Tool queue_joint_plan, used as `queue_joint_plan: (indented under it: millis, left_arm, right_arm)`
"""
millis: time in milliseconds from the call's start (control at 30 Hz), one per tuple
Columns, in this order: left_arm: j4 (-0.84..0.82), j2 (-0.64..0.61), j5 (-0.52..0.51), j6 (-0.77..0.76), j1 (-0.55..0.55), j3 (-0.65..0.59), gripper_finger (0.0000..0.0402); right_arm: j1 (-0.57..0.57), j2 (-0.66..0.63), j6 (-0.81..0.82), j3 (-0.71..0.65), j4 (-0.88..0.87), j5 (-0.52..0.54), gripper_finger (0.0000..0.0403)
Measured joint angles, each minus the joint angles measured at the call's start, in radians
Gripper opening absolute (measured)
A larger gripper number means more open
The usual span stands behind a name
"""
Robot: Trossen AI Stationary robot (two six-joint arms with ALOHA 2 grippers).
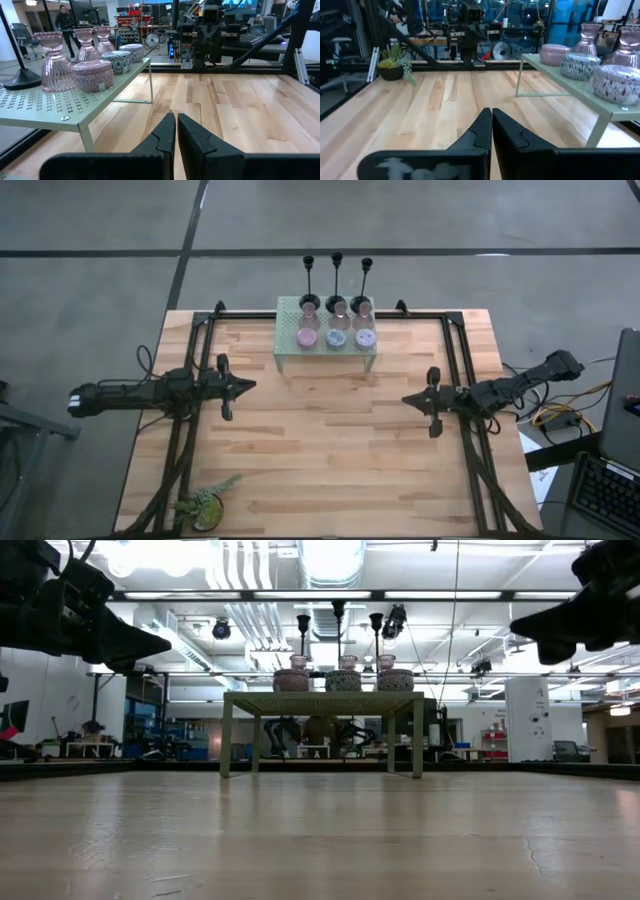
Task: Pick & Place candle stick holders
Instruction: Return to Home Position
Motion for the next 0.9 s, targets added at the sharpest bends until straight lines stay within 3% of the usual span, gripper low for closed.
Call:
queue_joint_plan:
  millis: [200,467,900]
  left_arm:
    - [0.000,0.000,0.000,0.000,0.000,0.000,0.0023]
    - [-0.001,0.000,0.000,0.000,0.000,0.000,0.0023]
    - [-0.001,0.000,0.000,0.000,0.000,0.000,0.0023]
  right_arm:
    - [-0.001,-0.065,0.011,0.000,-0.091,0.003,0.0009]
    - [-0.002,-0.068,0.166,0.000,-0.095,0.002,0.0009]
    - [-0.002,-0.068,0.158,0.000,-0.095,0.002,0.0009]
